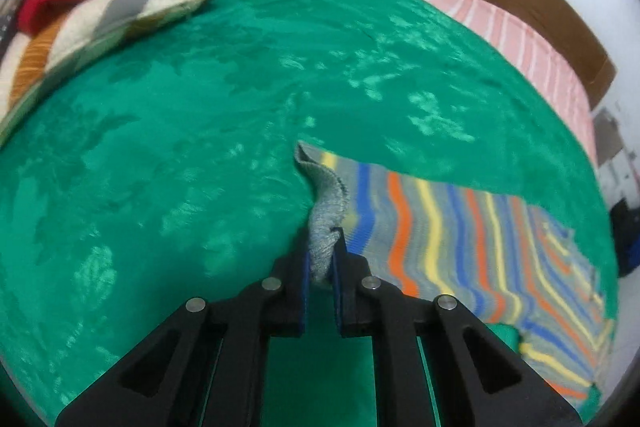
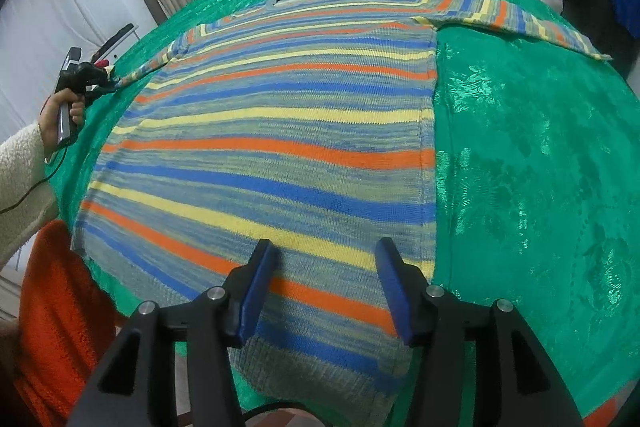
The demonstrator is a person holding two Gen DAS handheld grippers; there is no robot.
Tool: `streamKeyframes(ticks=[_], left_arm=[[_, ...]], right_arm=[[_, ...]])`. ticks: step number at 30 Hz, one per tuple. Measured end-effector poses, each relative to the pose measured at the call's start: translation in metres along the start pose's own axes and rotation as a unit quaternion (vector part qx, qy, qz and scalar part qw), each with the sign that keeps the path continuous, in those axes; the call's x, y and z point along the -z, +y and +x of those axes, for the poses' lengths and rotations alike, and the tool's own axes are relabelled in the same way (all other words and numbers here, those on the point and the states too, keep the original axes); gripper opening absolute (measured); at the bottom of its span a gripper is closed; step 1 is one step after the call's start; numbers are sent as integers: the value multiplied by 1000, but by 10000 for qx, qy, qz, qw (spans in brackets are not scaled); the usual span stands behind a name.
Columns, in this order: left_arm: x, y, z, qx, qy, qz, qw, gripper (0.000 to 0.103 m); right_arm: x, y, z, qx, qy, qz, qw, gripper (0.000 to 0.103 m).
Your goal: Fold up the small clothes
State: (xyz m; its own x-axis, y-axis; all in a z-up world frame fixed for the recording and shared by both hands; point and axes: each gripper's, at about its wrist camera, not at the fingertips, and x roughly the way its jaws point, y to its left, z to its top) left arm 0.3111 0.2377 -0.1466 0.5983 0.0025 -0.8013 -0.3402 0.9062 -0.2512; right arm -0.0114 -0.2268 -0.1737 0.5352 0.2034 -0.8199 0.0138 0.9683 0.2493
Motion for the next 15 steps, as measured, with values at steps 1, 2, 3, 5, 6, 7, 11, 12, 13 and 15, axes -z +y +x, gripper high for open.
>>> streamKeyframes(ticks=[1,2,3,5,6,7,11,12,13,15], left_arm=[[0,6,1,-42,-2,-62,10000,7],[2,8,3,-107,10,-125,9999,7],[1,24,2,-123,28,-145,9998,7],[4,27,6,-185,51,-75,9998,7],[4,28,7,-173,68,-8,9998,10],[0,29,8,-173,102,55,9998,17],[12,27,-32,-31,-50,441,9990,57],[18,25,-45,153,-82,584,9981,66],[29,22,-61,406,-73,815,9958,71],[60,11,-94,1097,239,1410,9836,80]], right_arm=[[0,0,1,13,8,-12,10000,53],[0,0,1,28,13,-15,10000,53],[0,0,2,39,18,-16,10000,53],[0,1,2,75,21,-21,10000,53],[-1,1,3,90,20,-28,10000,53],[-1,2,3,103,19,-38,9999,54],[-2,1,-2,57,37,-35,10000,55],[-3,-1,-7,1,30,-19,10000,55],[-2,-5,-16,-71,-35,30,10000,56],[0,-17,-40,-117,-274,151,9994,64]])
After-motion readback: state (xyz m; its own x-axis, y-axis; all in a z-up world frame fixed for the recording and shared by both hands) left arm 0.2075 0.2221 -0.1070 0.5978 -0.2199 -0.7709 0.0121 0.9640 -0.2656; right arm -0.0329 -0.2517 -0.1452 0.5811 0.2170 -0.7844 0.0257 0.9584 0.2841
